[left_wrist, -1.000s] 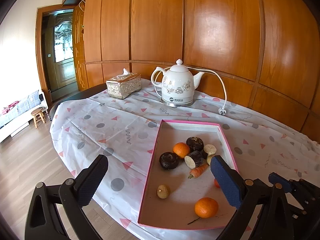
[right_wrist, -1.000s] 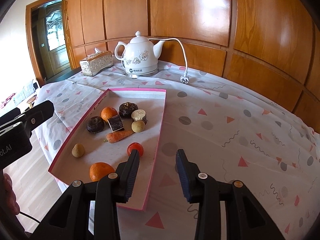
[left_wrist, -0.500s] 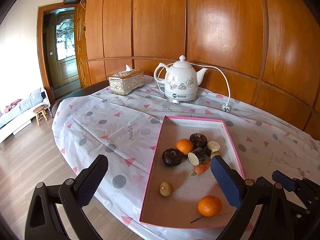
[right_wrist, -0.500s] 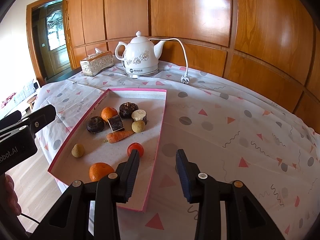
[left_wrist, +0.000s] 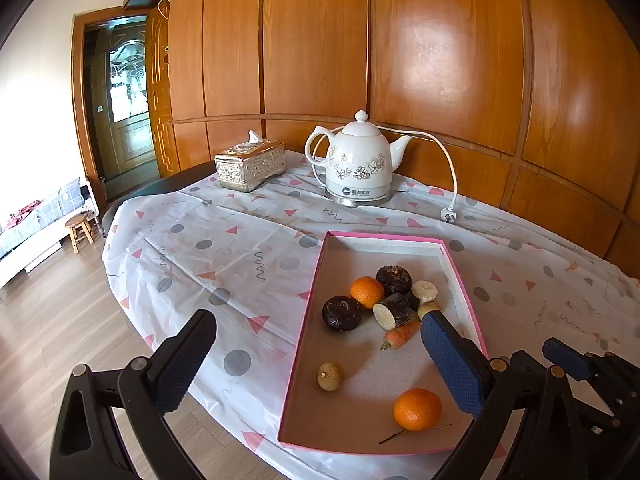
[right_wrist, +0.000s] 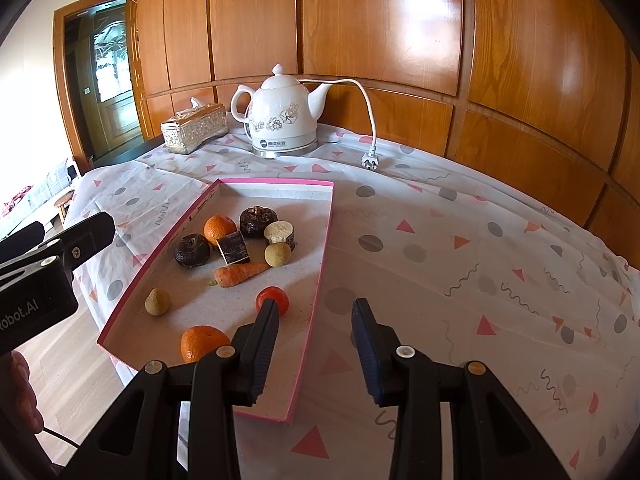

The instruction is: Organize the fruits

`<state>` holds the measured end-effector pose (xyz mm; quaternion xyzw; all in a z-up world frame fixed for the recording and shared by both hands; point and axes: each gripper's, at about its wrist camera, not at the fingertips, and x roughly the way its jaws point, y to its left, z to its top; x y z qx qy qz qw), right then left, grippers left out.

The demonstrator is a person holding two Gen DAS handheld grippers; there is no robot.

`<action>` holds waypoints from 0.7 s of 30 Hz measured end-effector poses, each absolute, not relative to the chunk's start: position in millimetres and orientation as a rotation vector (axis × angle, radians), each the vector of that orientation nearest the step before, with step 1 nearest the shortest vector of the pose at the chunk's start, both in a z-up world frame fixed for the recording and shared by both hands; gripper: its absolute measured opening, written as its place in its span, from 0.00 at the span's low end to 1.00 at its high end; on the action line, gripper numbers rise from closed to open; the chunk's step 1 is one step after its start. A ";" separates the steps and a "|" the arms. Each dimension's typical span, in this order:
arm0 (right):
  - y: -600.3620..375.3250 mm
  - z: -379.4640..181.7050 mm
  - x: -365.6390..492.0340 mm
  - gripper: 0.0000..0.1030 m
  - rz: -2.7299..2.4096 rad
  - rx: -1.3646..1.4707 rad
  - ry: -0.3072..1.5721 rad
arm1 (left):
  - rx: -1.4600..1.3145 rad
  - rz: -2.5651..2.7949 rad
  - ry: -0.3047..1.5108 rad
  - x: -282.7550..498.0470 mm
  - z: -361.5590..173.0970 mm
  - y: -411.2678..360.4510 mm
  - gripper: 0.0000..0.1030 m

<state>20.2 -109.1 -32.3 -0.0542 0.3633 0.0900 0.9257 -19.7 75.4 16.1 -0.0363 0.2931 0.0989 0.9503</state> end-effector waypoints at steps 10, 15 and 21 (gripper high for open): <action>-109.1 -32.9 20.2 0.37 0.184 -0.111 0.745 | -0.073 0.198 0.598 -19.6 15.8 73.8 1.00; -108.9 -33.3 19.7 0.37 0.185 -0.111 0.747 | -0.072 0.191 0.602 -19.4 15.3 72.9 1.00; -109.1 -33.7 19.6 0.37 0.184 -0.110 0.747 | -0.077 0.185 0.602 -19.4 14.1 72.6 1.00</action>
